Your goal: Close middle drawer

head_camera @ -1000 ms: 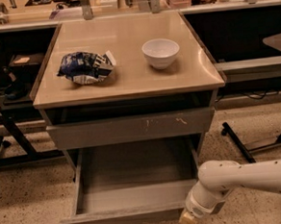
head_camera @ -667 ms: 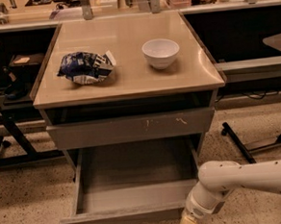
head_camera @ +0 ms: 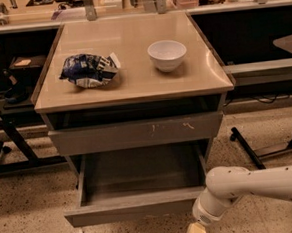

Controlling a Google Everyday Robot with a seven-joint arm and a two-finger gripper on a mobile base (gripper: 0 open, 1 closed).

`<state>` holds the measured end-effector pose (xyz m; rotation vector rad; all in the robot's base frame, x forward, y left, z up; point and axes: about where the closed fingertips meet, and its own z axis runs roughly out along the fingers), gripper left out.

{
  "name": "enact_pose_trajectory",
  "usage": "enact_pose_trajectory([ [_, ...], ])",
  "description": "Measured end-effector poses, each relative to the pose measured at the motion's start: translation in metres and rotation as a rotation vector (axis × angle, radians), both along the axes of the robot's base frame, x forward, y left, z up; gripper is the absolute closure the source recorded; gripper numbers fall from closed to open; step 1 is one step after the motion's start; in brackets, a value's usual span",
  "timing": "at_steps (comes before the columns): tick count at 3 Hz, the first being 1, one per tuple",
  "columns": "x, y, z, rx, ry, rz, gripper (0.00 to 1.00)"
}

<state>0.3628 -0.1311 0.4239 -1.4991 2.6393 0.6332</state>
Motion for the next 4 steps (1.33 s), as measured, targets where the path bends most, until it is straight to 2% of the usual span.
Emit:
enact_pose_trajectory([
  [1,0.0,0.0,0.0,0.0,0.0,0.0,0.1],
  [2,0.0,0.0,0.0,0.0,0.0,0.0,0.33],
  [4,0.029,0.0,0.003,0.016,-0.032,-0.013,0.8],
])
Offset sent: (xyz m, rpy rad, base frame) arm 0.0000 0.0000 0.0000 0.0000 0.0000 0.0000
